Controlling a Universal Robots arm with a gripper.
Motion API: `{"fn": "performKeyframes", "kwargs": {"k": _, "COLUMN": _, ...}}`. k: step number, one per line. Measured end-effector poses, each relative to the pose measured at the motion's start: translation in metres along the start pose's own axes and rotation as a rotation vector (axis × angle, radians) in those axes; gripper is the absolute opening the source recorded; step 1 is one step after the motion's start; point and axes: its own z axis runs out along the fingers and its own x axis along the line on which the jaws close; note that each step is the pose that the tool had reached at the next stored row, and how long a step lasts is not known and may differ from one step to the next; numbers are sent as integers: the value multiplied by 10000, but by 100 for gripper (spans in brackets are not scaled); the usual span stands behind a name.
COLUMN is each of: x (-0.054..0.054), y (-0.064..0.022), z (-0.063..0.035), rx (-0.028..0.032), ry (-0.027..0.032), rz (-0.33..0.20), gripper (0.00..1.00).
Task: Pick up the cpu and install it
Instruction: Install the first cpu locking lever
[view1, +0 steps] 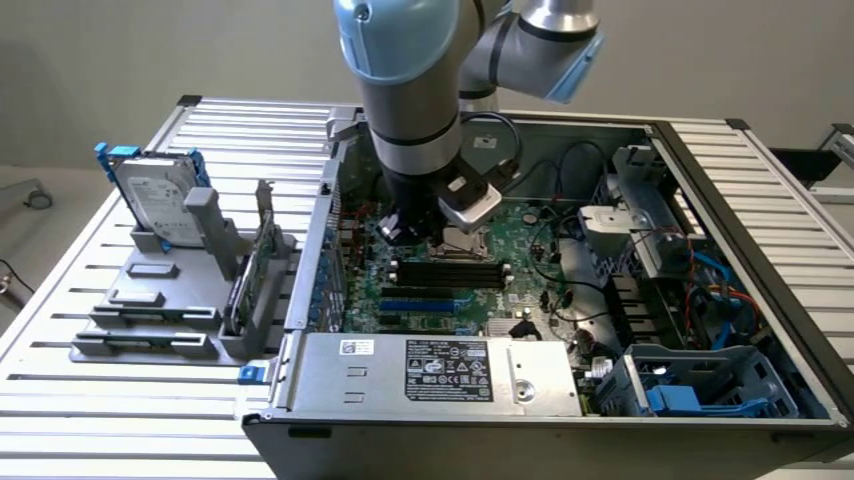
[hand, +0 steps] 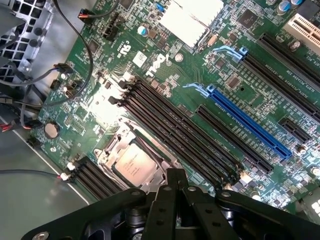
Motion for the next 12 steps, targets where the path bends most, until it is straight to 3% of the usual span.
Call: {"fn": "performKeyframes", "kwargs": {"k": 12, "x": -28, "y": -45, "z": 94, "rx": 0, "ry": 0, "rz": 0, "gripper": 11}}
